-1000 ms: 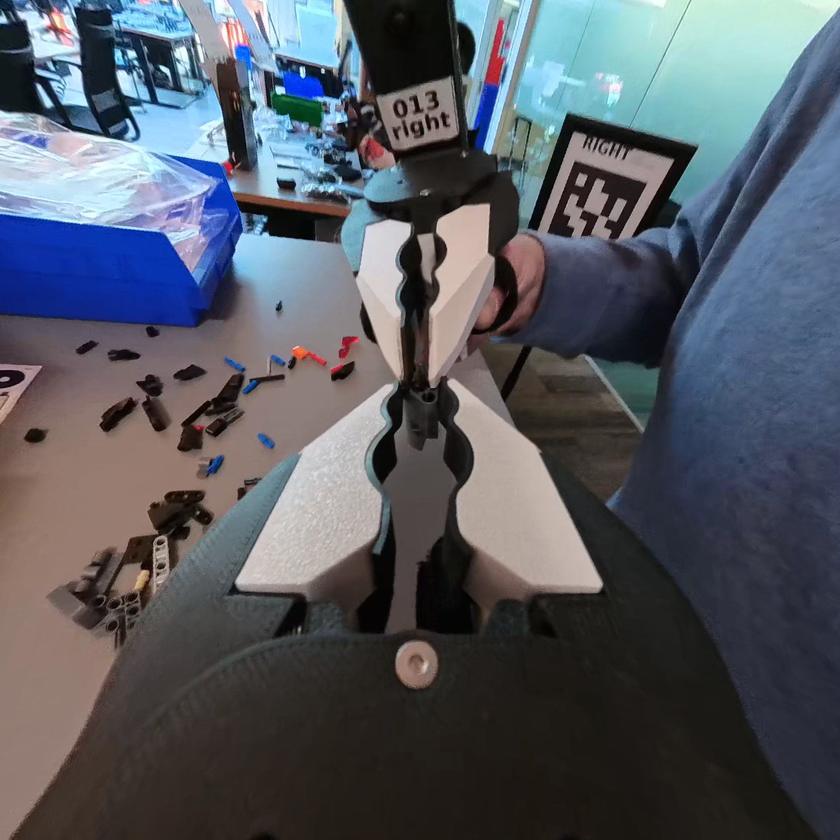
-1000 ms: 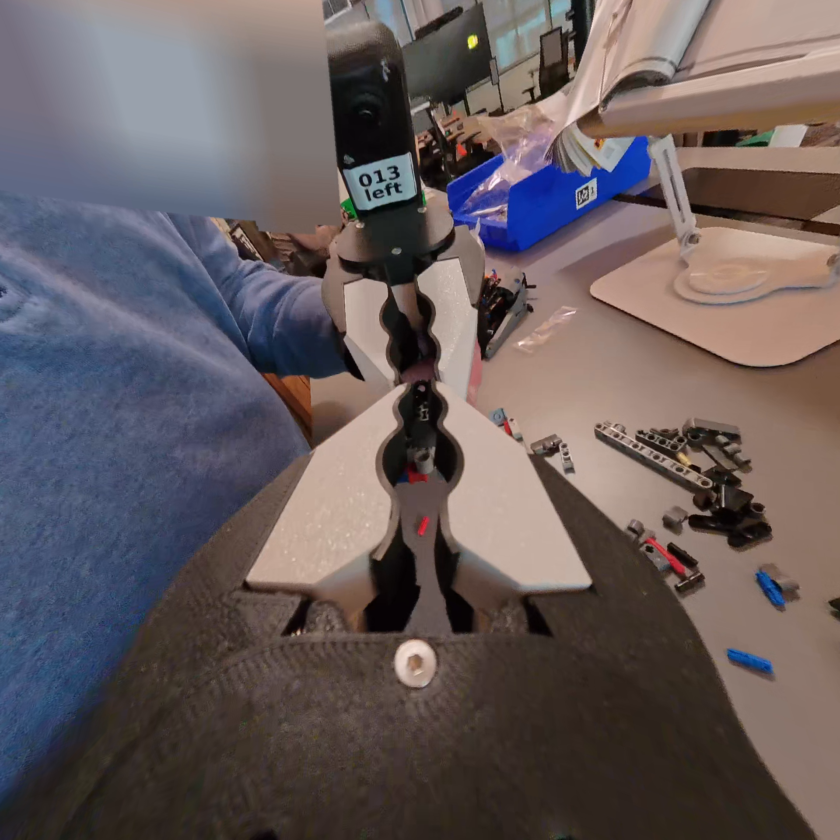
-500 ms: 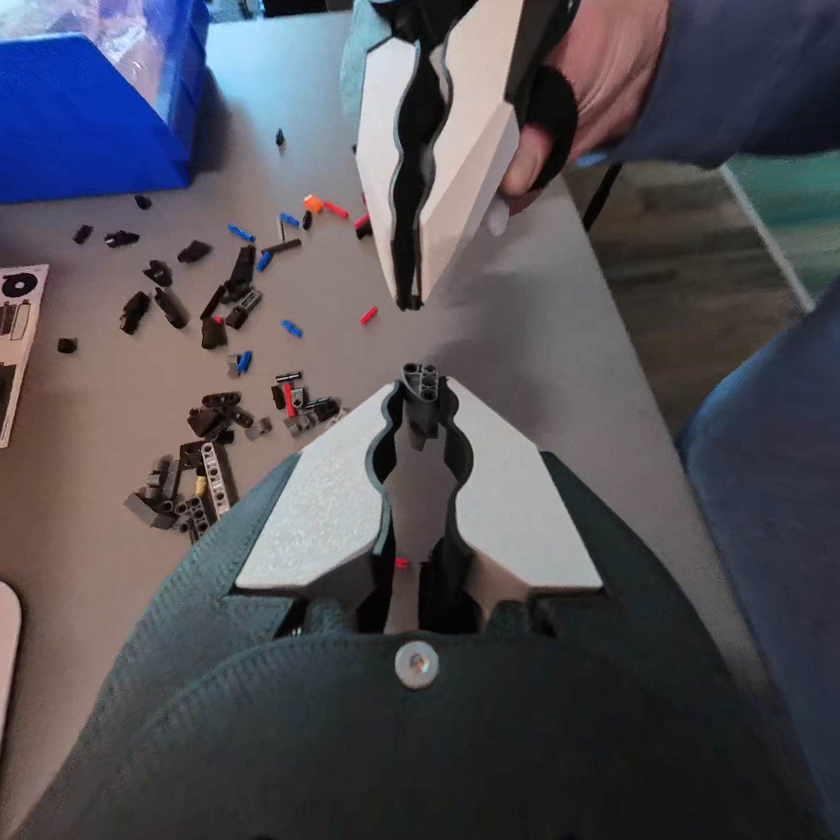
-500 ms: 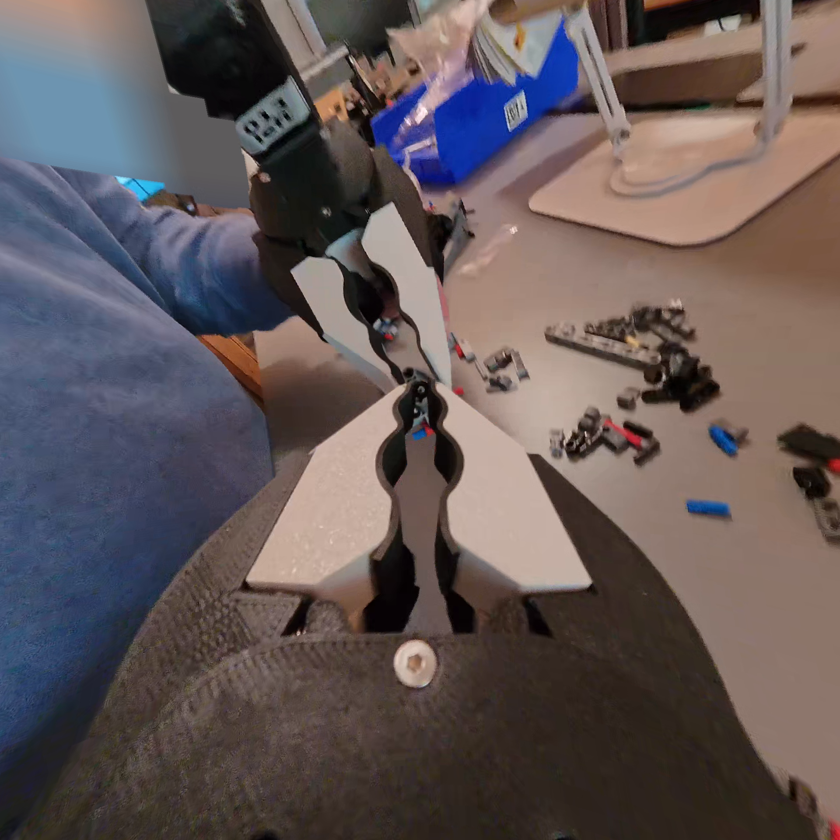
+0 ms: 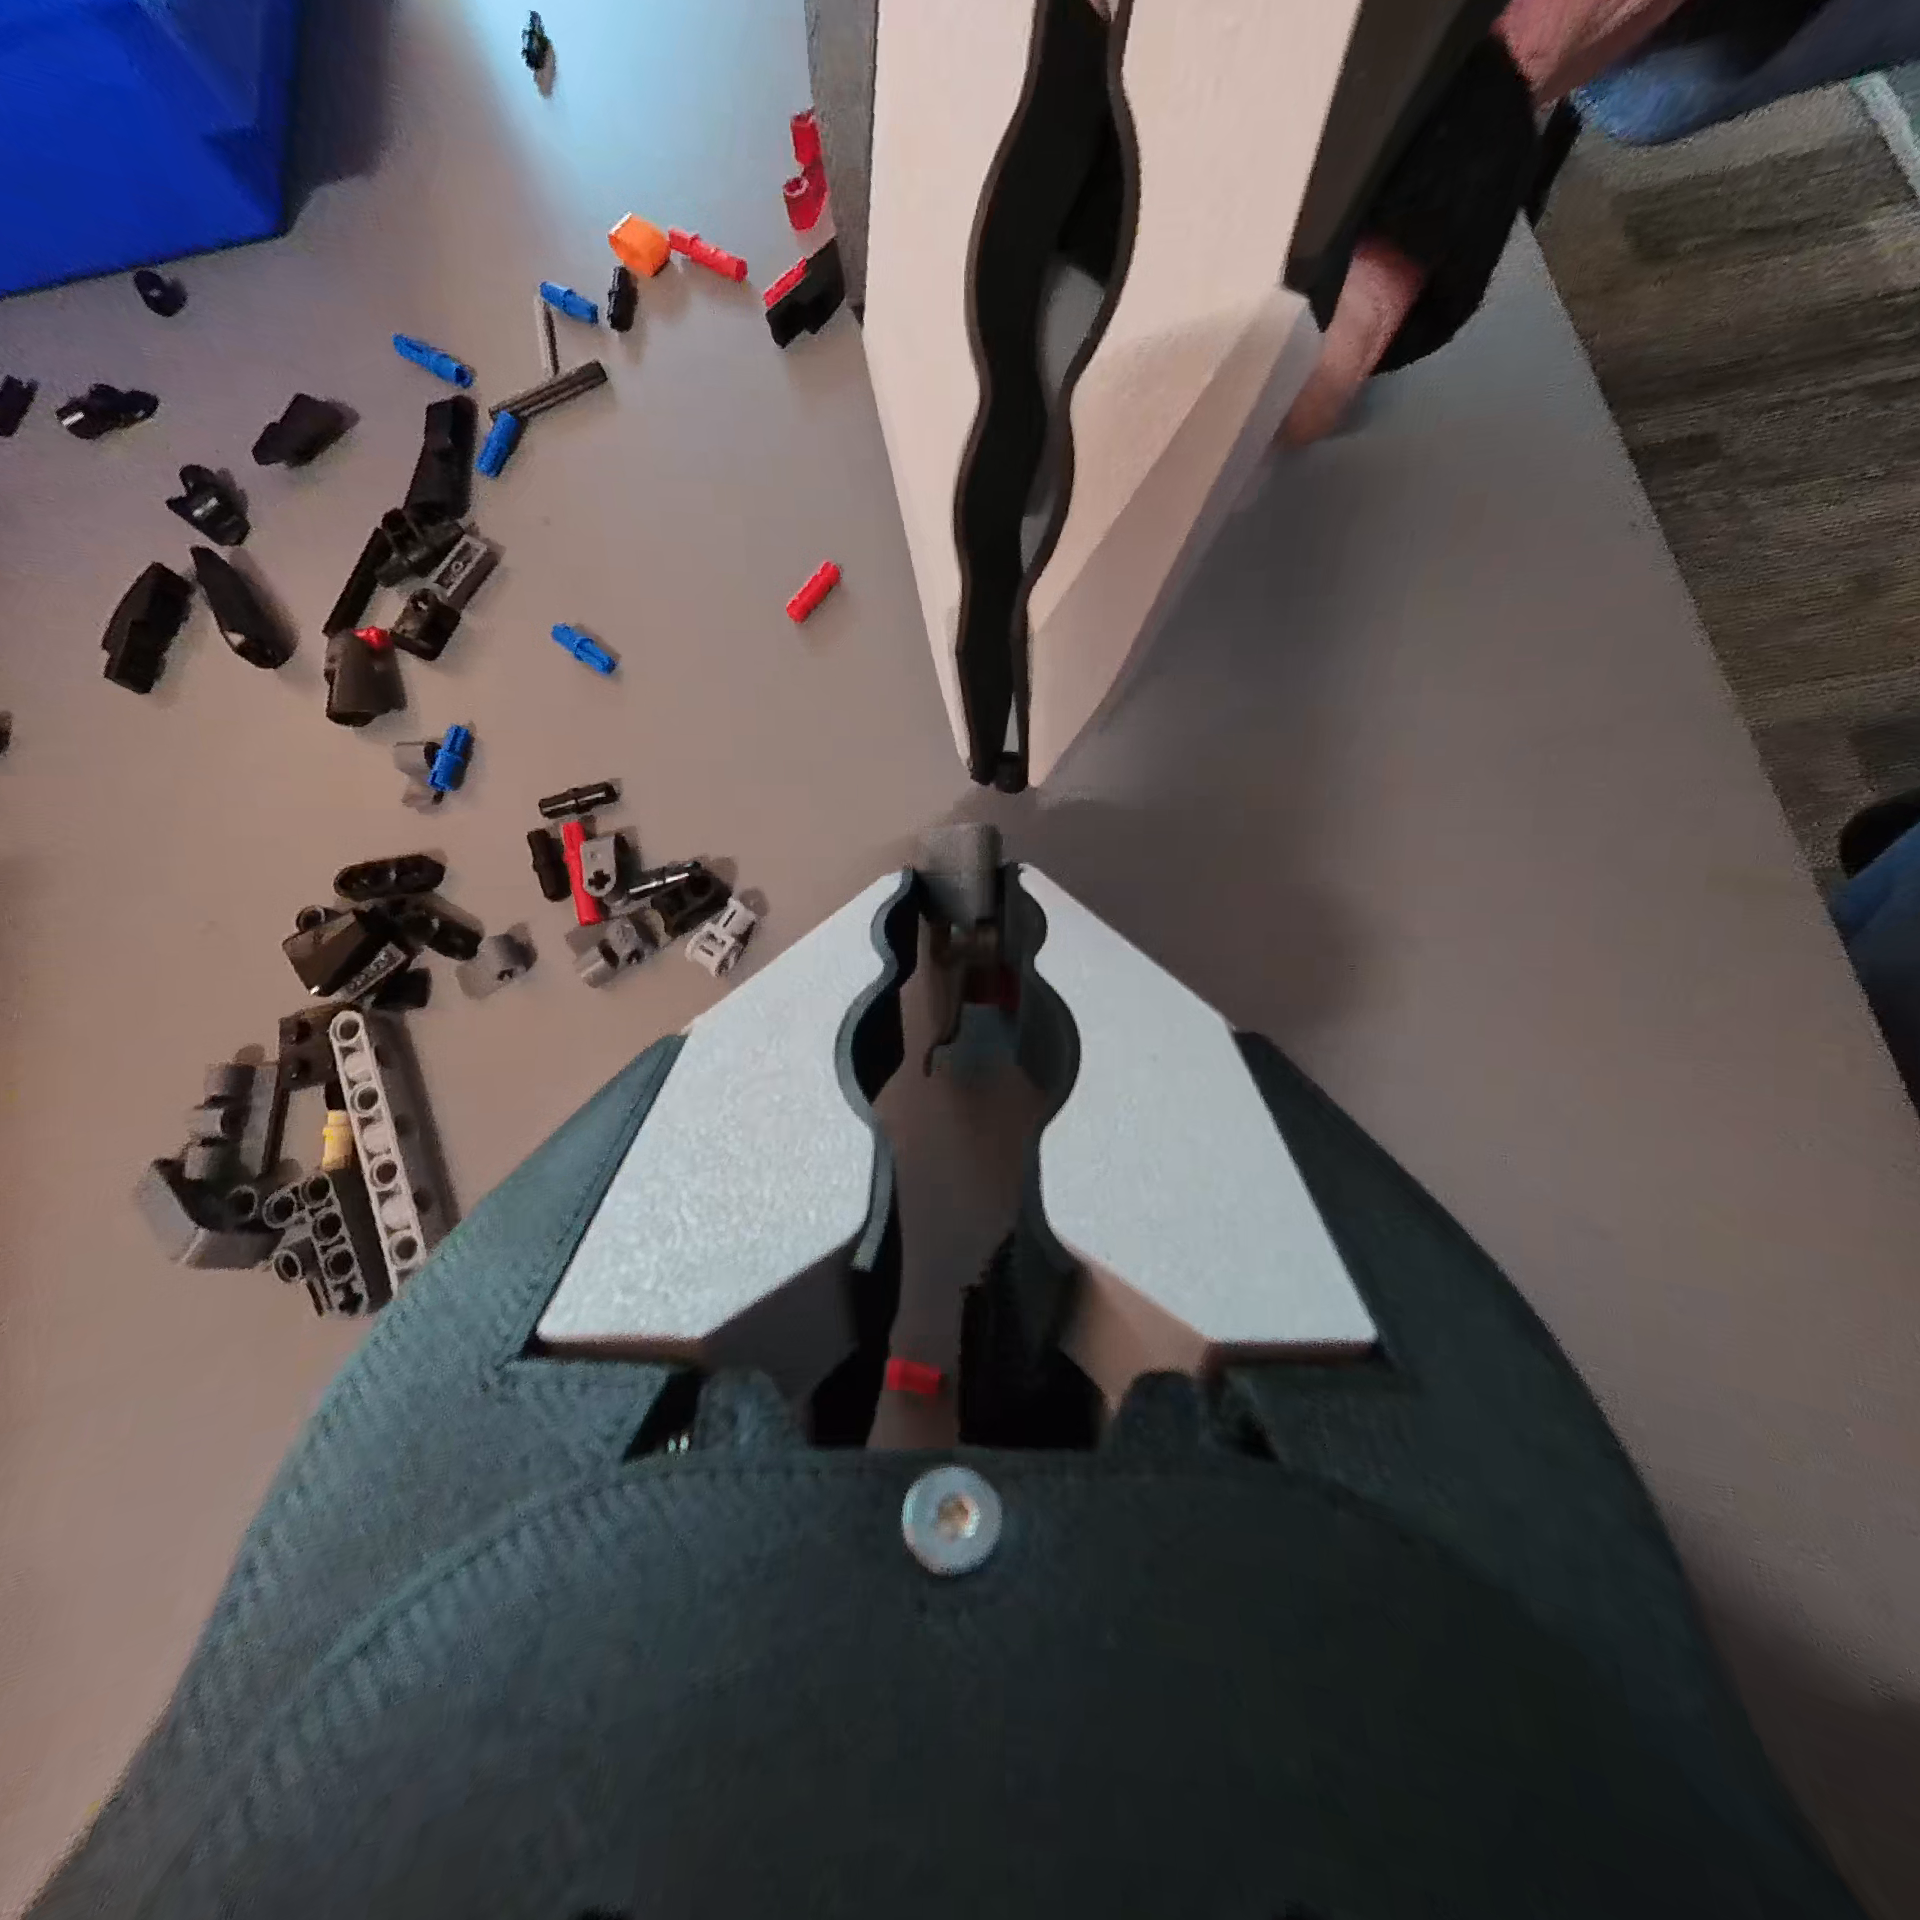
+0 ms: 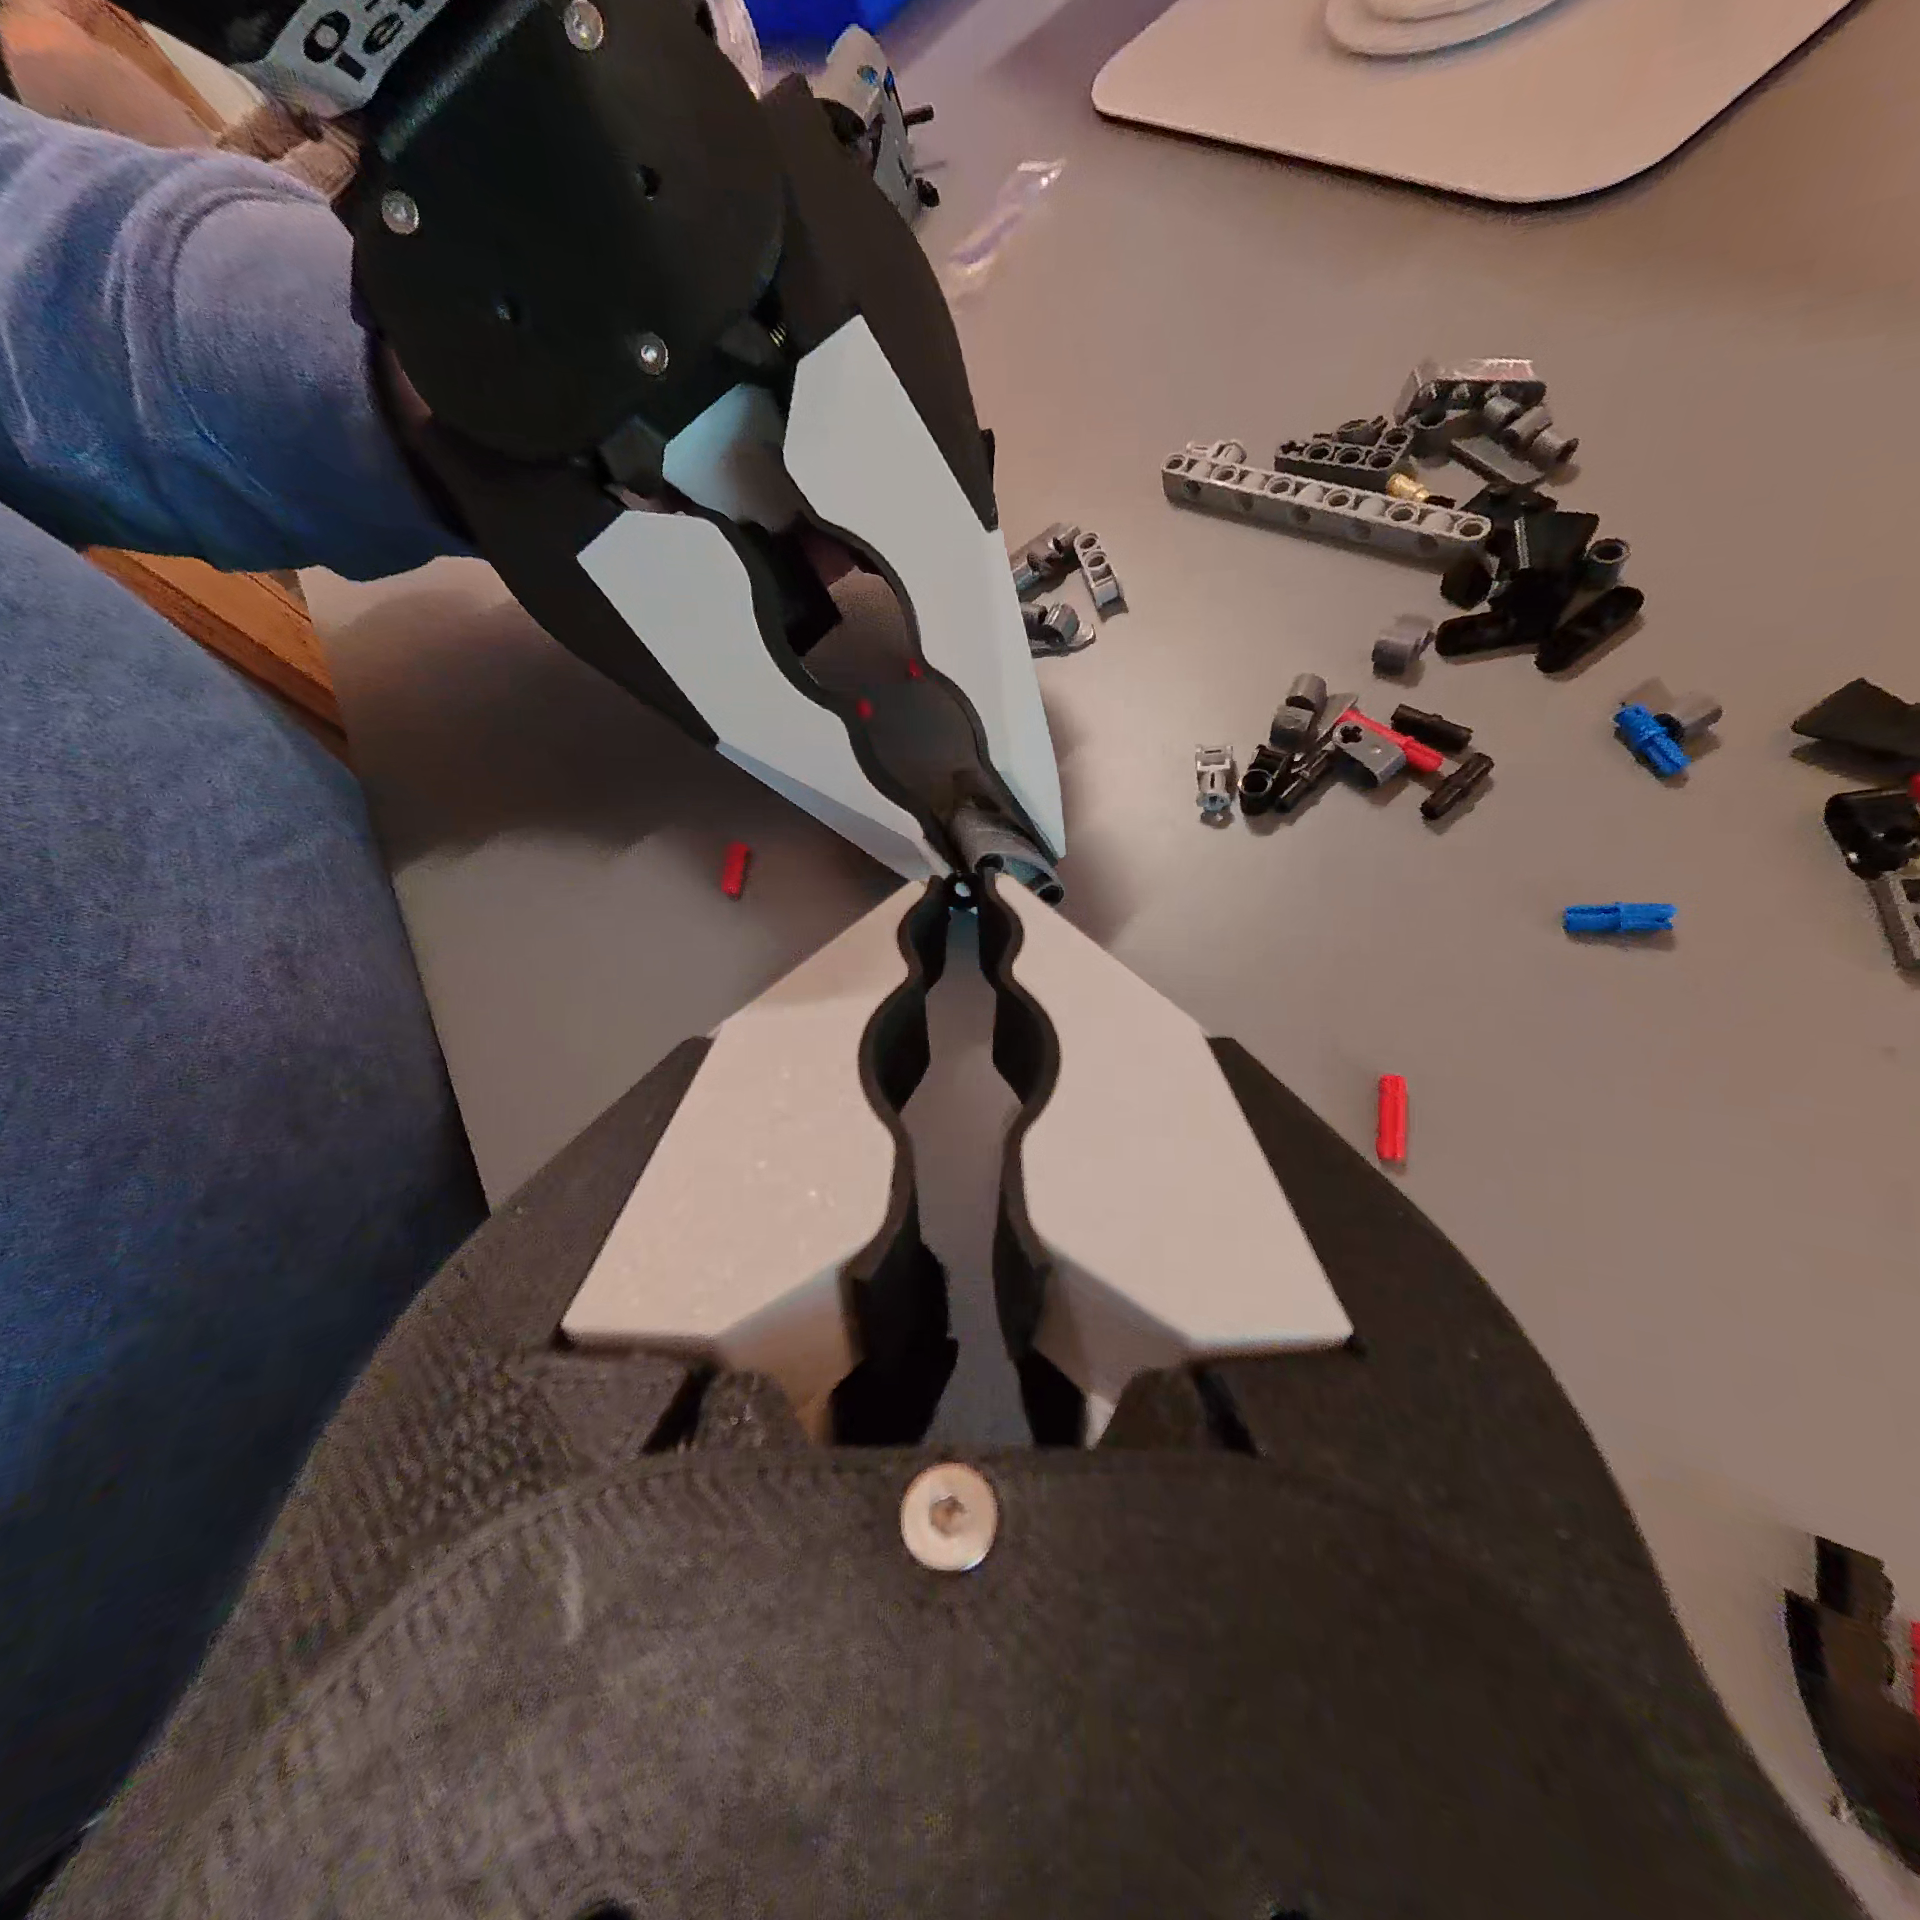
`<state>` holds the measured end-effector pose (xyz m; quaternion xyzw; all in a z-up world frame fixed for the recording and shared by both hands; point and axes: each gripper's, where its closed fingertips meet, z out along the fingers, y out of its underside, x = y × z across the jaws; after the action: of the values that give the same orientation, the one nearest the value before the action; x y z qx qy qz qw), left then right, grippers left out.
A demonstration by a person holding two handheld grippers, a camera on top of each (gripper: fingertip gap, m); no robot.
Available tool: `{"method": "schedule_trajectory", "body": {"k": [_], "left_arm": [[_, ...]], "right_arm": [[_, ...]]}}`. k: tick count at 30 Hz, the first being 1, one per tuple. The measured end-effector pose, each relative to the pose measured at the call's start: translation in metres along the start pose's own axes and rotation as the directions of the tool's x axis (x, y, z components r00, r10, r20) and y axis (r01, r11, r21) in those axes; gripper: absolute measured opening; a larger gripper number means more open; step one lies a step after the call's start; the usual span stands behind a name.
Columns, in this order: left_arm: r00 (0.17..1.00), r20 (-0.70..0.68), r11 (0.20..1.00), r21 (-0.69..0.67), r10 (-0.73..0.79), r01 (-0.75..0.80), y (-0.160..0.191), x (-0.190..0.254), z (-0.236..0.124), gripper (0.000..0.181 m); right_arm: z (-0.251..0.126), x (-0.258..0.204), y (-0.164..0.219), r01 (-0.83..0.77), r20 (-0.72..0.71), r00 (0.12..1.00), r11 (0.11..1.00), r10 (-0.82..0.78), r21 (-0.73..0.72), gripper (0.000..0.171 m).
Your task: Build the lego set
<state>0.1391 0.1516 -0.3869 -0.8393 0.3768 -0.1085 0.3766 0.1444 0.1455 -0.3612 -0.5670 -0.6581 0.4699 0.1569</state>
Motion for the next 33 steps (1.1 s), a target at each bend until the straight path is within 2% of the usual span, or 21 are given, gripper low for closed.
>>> {"method": "schedule_trajectory", "body": {"k": [1, 14, 19, 24, 27, 30, 33], "left_arm": [[1.000, -0.004, 1.000, -0.002, -0.011, 0.011, 0.002, 0.001, 0.000, 0.014], [0.994, 0.067, 0.996, -0.013, -0.085, 0.086, 0.012, -0.007, -0.006, 0.017], [0.994, 0.055, 0.995, -0.042, -0.090, 0.093, 0.016, -0.006, -0.001, 0.020], [0.993, 0.043, 0.994, -0.025, -0.108, 0.109, 0.015, -0.007, -0.002, 0.015], [0.981, -0.006, 0.975, 0.110, -0.194, 0.193, -0.002, -0.008, -0.015, 0.015], [0.952, -0.080, 0.912, 0.274, -0.295, 0.306, -0.026, -0.015, -0.036, 0.014], [0.936, -0.149, 0.847, 0.398, -0.319, 0.352, -0.048, -0.019, -0.058, 0.015]], "right_arm": [[0.000, 0.000, 0.000, -0.002, 0.003, 1.000, 1.000, 0.002, 0.002, 0.003], [0.002, 0.005, 0.002, -0.068, 0.050, 0.997, 0.997, 0.066, 0.028, 0.003], [0.005, 0.006, 0.007, -0.082, 0.054, 0.995, 0.997, 0.081, 0.012, 0.003], [-0.002, 0.006, -0.002, -0.101, 0.074, 0.993, 0.993, 0.096, 0.066, 0.003], [-0.011, 0.004, -0.017, -0.137, 0.128, 0.984, 0.981, 0.120, 0.139, 0.003], [-0.024, -0.002, -0.044, -0.183, 0.215, 0.968, 0.949, 0.129, 0.256, 0.003], [-0.032, -0.012, -0.068, -0.185, 0.280, 0.956, 0.924, 0.090, 0.334, 0.003]]}}
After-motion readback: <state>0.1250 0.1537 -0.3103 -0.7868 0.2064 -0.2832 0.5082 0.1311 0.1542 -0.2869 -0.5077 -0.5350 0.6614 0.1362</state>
